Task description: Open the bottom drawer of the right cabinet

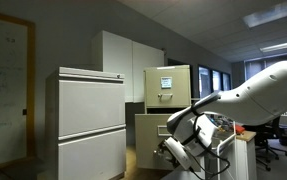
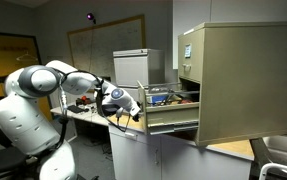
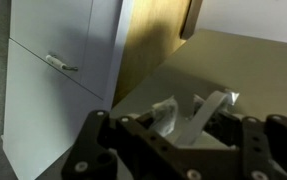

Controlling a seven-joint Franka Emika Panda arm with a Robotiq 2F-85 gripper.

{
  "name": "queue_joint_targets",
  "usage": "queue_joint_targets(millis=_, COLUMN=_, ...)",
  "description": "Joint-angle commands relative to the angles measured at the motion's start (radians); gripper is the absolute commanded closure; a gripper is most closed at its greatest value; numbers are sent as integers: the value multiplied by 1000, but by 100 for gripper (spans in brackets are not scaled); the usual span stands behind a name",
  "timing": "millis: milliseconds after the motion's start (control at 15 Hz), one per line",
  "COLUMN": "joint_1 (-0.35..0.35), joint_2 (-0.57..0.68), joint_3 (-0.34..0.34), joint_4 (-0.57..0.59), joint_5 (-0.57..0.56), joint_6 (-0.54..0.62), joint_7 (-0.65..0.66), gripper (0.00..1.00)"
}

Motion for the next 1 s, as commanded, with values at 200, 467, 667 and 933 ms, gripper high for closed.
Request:
queue_joint_targets(millis=200, joint_1=-83, joint_2=-175, joint_3=97, joint_4=-214, joint_5=-334, joint_6=-134, joint_7=326, gripper=12)
queue_joint_targets(millis=467, joint_1=-209, joint_2=-305, joint_3=200, joint_4=-214, joint_5=-585, joint_6=-237, joint_7=592, gripper=0)
queue_joint_targets(millis=667, joint_1=-129, joint_2=-356, joint_3=126, joint_4=-214, joint_5=-807, joint_6=-225, joint_7=797, gripper=0)
queue_joint_targets(millis=933, joint_1=-49, joint_2=-411, joint_3=62, joint_4=-229, joint_5=-1047, joint_6=-211, joint_7=1040, gripper=0)
